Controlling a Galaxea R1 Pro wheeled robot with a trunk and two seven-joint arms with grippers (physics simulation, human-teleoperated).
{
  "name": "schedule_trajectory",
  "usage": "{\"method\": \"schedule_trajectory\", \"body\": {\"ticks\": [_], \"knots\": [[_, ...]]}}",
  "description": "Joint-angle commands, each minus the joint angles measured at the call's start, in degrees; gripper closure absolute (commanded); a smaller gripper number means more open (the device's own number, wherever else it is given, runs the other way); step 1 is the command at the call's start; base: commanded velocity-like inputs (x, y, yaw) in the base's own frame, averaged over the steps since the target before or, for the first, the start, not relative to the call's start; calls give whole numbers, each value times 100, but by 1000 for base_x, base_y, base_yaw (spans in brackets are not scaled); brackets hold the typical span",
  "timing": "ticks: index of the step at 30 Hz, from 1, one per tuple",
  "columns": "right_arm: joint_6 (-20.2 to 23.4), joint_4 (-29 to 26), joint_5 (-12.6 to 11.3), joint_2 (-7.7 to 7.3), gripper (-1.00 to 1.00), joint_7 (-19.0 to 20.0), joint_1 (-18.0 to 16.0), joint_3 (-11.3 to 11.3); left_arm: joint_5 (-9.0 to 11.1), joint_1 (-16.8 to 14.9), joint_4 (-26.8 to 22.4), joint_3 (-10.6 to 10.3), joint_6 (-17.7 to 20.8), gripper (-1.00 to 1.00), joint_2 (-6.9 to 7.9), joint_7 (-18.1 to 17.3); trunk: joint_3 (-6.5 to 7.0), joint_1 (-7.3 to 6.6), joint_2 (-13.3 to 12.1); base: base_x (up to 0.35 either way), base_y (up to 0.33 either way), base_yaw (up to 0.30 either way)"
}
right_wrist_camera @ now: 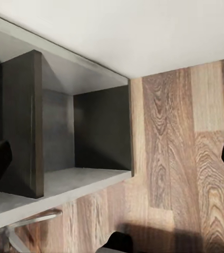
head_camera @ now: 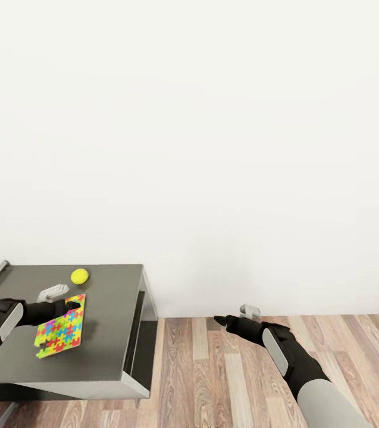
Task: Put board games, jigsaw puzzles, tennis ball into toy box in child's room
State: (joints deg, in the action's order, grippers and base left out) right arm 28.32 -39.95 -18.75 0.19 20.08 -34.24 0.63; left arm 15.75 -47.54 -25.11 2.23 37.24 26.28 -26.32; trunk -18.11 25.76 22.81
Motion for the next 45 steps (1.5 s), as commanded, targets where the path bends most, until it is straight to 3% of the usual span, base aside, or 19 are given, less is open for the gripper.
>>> {"method": "schedule_trajectory", "body": {"ticks": [1, 20, 31, 45], "knots": [[32, -2, -32, -1, -100, -5, -4, 3, 7, -2, -7, 23, 40, -100, -2, -13, -4, 2, 10, -91, -151, -164], [34, -3, -28, 1, -100, -5, -4, -2, 8, -1, -10, 15, 47, -100, 23, -41, 16, 2, 10, -14, -23, -27], [34, -3, -29, -1, -100, -5, -4, -2, -18, -7, -11, 14, 58, -100, 191, -856, 16, 2, 10, 0, 0, 0], [34, -3, -11, 6, -100, -5, -4, -2, -20, -7, -9, 14, 59, -100, 237, -935, 16, 2, 10, 0, 60, 0]]}}
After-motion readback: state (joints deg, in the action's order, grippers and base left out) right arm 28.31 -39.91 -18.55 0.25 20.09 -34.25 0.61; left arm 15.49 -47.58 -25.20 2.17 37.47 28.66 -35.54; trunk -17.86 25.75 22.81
